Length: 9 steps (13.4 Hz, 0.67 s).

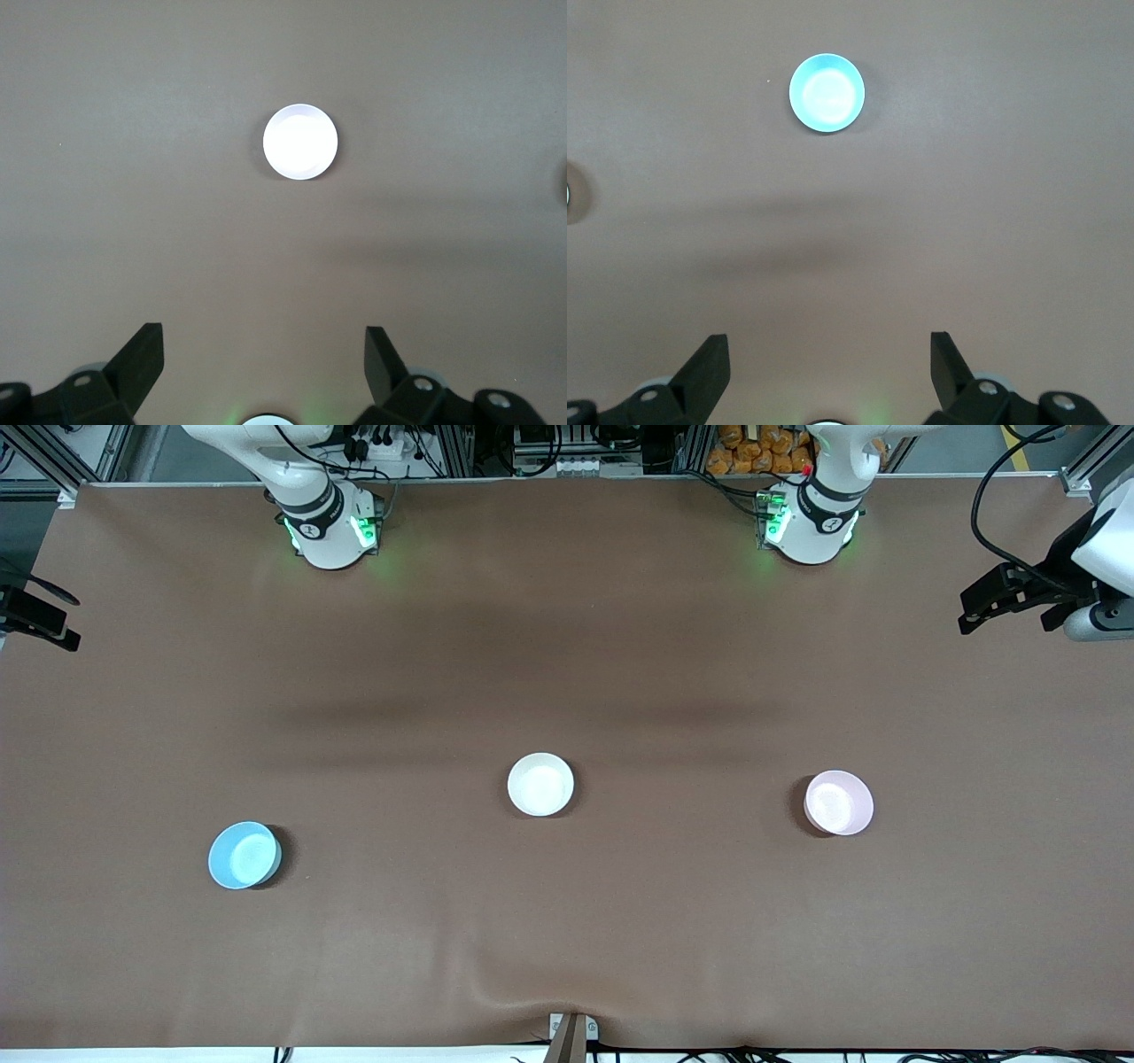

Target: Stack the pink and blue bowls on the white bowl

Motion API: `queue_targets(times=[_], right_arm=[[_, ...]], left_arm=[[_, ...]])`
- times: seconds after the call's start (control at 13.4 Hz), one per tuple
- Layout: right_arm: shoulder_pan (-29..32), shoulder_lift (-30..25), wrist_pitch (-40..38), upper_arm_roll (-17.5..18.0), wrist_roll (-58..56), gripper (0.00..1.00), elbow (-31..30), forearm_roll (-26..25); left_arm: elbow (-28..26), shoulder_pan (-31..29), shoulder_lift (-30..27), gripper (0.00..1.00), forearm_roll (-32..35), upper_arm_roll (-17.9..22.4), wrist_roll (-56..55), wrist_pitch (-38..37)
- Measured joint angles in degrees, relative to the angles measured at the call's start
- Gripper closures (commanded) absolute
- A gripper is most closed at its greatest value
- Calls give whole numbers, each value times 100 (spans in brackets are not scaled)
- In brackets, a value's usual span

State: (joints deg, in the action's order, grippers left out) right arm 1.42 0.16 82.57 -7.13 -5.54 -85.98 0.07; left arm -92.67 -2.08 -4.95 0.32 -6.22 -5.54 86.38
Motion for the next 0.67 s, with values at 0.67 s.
queue_targets(times=[0.67], right_arm=[[0,5,-2,2,-1,0,-5,0]], left_arm=[[313,-30,204,0,0,15,0,-1]])
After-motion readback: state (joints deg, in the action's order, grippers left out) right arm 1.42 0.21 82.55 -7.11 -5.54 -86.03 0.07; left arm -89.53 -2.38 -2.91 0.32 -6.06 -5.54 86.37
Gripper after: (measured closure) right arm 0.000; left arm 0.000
